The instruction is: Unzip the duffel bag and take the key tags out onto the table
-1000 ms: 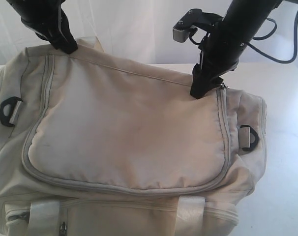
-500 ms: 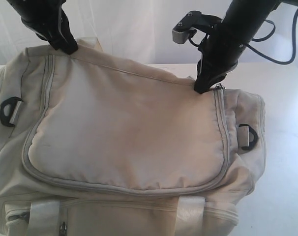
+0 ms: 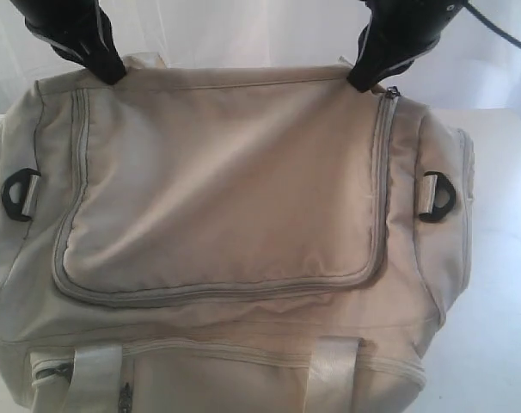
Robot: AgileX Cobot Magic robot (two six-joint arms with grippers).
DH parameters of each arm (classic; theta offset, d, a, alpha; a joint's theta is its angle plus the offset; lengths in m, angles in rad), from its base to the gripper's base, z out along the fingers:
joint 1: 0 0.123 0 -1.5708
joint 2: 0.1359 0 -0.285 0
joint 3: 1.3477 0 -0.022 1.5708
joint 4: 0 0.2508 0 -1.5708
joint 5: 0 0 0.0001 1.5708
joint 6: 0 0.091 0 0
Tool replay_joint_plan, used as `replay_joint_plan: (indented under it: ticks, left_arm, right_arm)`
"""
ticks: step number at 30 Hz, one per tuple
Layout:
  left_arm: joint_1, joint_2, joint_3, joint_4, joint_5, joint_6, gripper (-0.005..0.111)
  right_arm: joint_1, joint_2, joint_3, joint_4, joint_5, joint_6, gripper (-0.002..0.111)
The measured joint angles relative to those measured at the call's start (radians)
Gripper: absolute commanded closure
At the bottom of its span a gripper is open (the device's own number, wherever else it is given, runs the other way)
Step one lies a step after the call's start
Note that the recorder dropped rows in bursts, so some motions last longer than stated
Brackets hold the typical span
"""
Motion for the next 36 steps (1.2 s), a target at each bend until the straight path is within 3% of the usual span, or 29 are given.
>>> replay_joint_plan:
  ticks: [5, 16, 20, 25, 31, 36]
  left_arm:
    - [-0.004, 0.000, 0.000, 0.065, 0.000, -0.048, 0.107]
    - [-0.004, 0.050, 0.000, 0.084, 0.002, -0.054, 0.106]
    - [-0.002, 0.064, 0.000, 0.082, 0.002, -0.054, 0.085]
    - [-0.002, 0.064, -0.002, 0.074, 0.002, -0.054, 0.050]
    - [-0.002, 0.062, -0.004, 0.032, 0.002, -0.053, 0.045]
    - [0.002, 0.039, -0.004, -0.166, -0.023, -0.051, 0.045]
  right_arm:
    - [0.004, 0.024, -0.002, 0.034, -0.081, 0.000, 0.108]
    - [0.002, 0.037, 0.003, 0.098, 0.015, 0.016, 0.108]
    - [0.002, 0.041, 0.003, 0.100, 0.015, 0.016, 0.096]
    - [0.002, 0.025, 0.003, 0.100, 0.010, 0.030, 0.068]
    - [0.002, -0.032, 0.003, 0.100, -0.010, 0.045, 0.063]
    - [-0.010, -0.087, 0.001, 0.023, -0.049, 0.174, 0.064]
